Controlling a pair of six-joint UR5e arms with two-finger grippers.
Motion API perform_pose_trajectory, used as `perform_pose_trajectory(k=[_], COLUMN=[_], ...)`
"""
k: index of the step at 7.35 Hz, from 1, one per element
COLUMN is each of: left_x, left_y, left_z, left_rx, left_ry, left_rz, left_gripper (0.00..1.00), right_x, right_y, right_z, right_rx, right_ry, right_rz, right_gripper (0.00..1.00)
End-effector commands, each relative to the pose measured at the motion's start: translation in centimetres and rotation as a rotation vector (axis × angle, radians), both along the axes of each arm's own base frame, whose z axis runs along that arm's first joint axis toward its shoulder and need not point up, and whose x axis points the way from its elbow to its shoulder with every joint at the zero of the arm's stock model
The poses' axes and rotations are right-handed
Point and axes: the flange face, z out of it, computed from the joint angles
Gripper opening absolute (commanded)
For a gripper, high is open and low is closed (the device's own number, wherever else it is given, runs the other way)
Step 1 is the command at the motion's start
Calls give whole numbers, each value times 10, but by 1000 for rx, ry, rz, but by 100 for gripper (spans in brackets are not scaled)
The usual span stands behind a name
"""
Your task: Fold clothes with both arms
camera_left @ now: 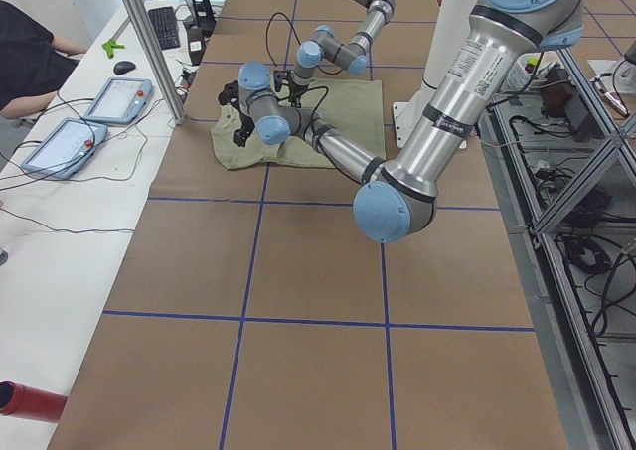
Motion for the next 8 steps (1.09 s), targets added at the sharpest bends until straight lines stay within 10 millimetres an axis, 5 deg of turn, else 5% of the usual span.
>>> perform_pose_trajectory(k=[1, 2, 5, 6, 8], left_x=[0, 0, -1, -1, -1], left_y=[0, 0, 1, 1, 3], left_z=[0, 0, 1, 1, -2], left_rx=[0, 2, 1, 1, 1], left_ry=[0, 0, -1, 0, 5], left_rz=[0, -1, -1, -2, -3], left_gripper=[100, 100, 100, 100, 100], right_x=[-1, 0, 4, 22, 78], right_y=[0, -1, -6, -22, -58], right_z=[1, -1, -12, -17, 6], right_rx=[-3, -1, 18, 19, 30], right_ry=[0, -4, -57, -63, -38], right_rz=[4, 6, 25, 42, 47], right_gripper=[31, 0, 0, 0, 0])
